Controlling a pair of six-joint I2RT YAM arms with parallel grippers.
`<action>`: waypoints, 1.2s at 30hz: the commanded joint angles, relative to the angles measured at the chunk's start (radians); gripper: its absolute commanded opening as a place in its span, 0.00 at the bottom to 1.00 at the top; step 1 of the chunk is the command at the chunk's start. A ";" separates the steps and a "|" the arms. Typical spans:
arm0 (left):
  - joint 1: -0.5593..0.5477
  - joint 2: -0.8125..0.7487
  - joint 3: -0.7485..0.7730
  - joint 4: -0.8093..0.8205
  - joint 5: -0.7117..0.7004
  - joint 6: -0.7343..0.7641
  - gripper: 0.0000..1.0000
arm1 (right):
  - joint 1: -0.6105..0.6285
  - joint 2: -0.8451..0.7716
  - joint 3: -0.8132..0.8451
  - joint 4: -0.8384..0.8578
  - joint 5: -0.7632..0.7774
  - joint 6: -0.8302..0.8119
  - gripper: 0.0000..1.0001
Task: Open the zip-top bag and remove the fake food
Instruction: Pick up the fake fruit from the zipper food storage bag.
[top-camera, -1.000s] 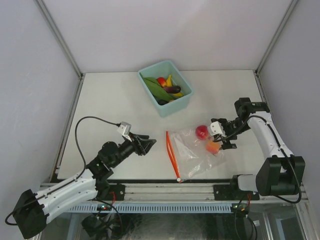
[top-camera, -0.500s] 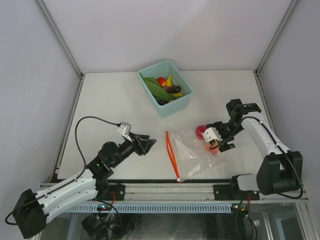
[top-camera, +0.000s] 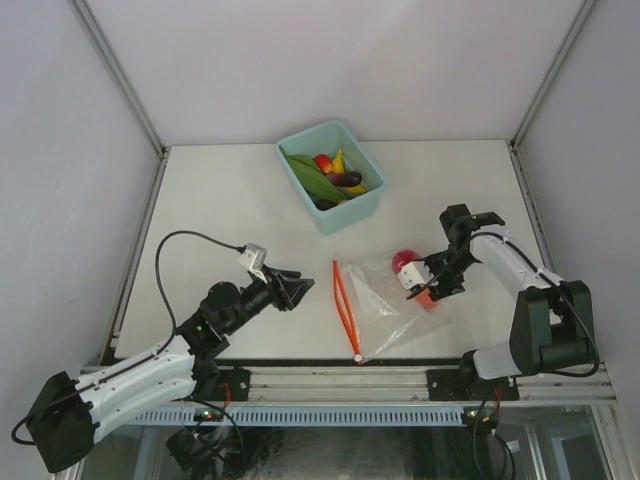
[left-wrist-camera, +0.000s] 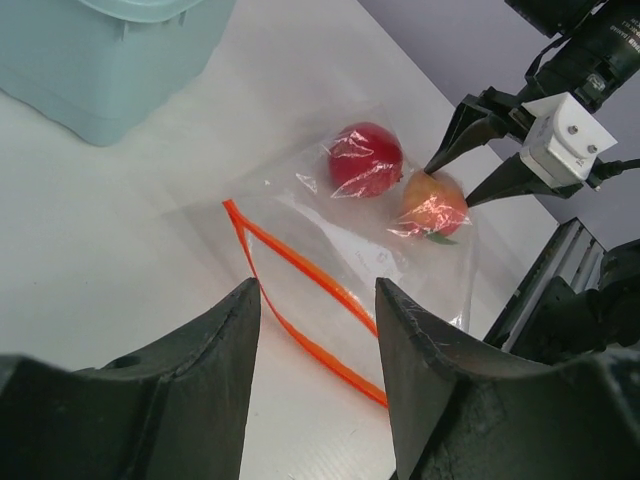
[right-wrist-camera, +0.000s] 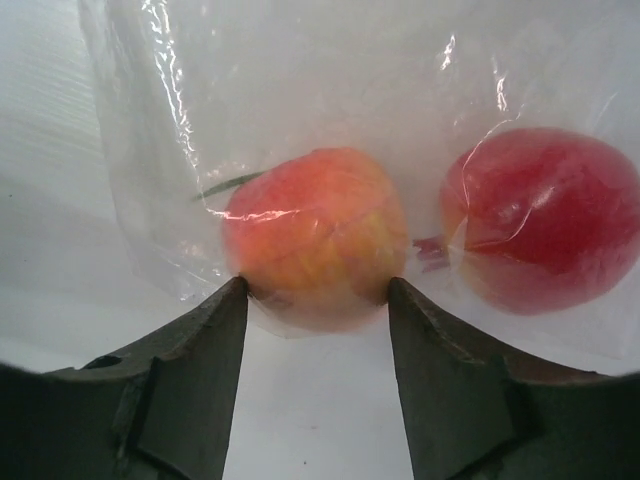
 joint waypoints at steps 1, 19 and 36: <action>-0.009 0.015 -0.003 0.056 0.006 0.005 0.54 | 0.010 0.022 -0.024 0.073 0.040 0.038 0.51; -0.040 0.213 0.076 0.077 0.061 -0.058 0.31 | 0.078 0.047 -0.039 0.137 -0.012 0.149 0.26; -0.097 0.558 0.268 0.078 0.097 -0.140 0.18 | 0.107 0.032 -0.049 0.216 -0.083 0.270 0.00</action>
